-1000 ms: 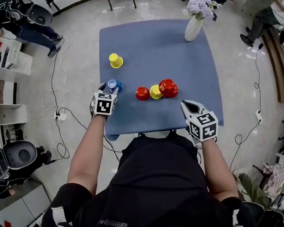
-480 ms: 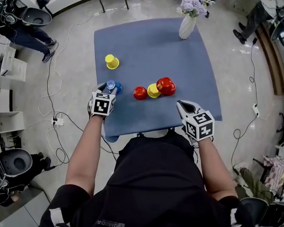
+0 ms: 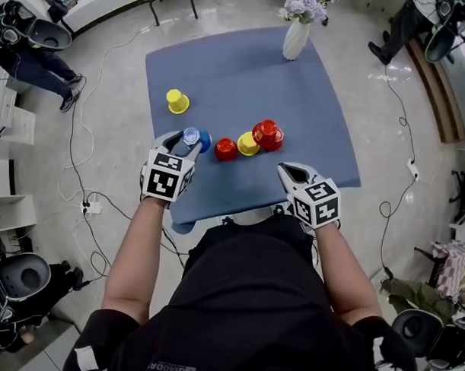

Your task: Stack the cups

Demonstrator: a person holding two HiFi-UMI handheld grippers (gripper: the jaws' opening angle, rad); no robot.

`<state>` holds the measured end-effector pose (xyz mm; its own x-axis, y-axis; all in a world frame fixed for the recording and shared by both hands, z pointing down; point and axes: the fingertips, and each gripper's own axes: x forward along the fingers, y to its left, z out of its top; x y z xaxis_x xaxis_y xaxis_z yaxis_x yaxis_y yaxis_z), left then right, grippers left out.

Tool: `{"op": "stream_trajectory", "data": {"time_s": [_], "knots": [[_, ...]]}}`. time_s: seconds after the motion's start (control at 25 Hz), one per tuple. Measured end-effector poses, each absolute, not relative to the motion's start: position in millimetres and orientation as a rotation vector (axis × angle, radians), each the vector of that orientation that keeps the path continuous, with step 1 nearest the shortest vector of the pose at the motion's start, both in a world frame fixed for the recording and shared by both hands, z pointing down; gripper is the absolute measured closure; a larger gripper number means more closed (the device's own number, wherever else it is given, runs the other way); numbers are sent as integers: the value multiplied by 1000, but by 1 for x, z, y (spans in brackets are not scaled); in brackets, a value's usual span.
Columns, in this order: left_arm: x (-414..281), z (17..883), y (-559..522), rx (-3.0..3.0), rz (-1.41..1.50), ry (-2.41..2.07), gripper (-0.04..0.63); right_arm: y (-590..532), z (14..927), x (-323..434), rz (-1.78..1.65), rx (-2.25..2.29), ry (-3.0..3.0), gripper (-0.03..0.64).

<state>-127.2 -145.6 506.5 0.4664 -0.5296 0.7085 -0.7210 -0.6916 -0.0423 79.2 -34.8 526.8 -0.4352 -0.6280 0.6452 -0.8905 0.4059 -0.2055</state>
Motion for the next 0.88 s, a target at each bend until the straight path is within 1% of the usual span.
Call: {"op": "stream_trajectory", "data": {"time_s": [0.24,0.44,0.88], "knots": [[-88,468,-137,2521,1034,-1011,385,-38,509,85,709,1240,-2203,614],[-58,486,-137,2505,1116,-986,385,-40,505,95,684,1192,-2232,614],[-22,501,-133,2471,1231,-978,383,-37,510,117,703,1136,-2276,614]]}}
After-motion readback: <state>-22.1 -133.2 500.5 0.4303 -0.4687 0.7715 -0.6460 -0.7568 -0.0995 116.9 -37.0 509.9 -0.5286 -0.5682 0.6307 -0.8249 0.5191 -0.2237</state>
